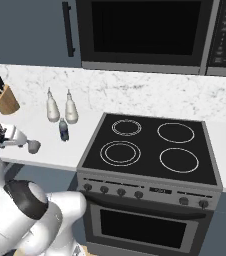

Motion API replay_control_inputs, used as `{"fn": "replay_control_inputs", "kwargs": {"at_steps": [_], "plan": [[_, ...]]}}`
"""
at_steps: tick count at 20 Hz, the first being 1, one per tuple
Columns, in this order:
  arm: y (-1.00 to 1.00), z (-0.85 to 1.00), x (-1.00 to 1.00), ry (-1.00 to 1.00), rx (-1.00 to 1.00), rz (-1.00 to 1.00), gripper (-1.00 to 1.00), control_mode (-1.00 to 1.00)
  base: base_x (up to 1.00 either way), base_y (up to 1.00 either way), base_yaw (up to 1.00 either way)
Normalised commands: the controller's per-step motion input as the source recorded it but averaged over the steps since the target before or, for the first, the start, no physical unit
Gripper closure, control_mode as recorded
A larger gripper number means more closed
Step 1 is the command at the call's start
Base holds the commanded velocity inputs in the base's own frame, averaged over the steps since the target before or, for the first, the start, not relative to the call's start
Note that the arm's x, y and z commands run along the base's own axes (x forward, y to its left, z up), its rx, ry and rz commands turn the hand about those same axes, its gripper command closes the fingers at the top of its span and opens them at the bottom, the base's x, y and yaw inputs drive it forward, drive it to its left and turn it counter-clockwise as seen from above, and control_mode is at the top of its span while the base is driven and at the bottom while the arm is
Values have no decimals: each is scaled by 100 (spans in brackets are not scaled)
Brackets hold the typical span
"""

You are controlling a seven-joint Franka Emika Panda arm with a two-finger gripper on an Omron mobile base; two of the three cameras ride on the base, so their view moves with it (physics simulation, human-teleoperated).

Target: Pick the measuring cup from the drawer and place it on the counter.

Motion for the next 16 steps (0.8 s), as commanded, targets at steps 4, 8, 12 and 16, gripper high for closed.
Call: {"fn": "replay_control_inputs", "kwargs": {"at_steps": [4,8,12,16], "plan": [[-100,12,-18,0,7,0,-100,-100,0,0,0],[-100,38,-25,0,6,0,-100,-100,0,0,0],[-100,75,-25,0,3,0,-100,-100,0,0,0],[-100,81,-38,0,0,0,-100,-100,0,0,0]]}}
